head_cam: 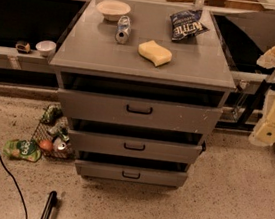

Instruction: Open bottom drawer

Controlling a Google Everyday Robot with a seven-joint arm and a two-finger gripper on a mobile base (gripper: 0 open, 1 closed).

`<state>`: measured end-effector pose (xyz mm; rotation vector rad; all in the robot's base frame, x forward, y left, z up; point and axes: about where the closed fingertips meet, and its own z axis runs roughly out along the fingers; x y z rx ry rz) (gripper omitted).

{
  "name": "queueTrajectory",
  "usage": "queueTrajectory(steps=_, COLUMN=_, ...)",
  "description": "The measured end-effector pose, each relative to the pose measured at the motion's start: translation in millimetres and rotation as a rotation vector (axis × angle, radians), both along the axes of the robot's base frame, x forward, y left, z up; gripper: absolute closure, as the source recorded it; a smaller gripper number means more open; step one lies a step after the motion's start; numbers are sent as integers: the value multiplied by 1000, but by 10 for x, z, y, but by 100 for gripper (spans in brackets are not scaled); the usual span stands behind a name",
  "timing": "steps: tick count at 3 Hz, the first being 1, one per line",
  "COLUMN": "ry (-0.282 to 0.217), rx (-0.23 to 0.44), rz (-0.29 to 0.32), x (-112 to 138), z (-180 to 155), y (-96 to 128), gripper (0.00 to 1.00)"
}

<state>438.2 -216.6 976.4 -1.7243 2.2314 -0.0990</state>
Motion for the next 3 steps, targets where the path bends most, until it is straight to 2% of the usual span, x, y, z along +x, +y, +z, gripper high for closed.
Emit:
queueTrajectory(steps=1, ry=0, rx=0, rz=0, x=0, z=0, y=0, gripper=0)
queueTrajectory(steps=2, ry=7, rx=28, rz=31, x=24, z=-220, y=103, gripper=0)
queueTrajectory(steps=3, ry=5, rx=93, rz=111, x=14, z=-659, y=343, gripper=0)
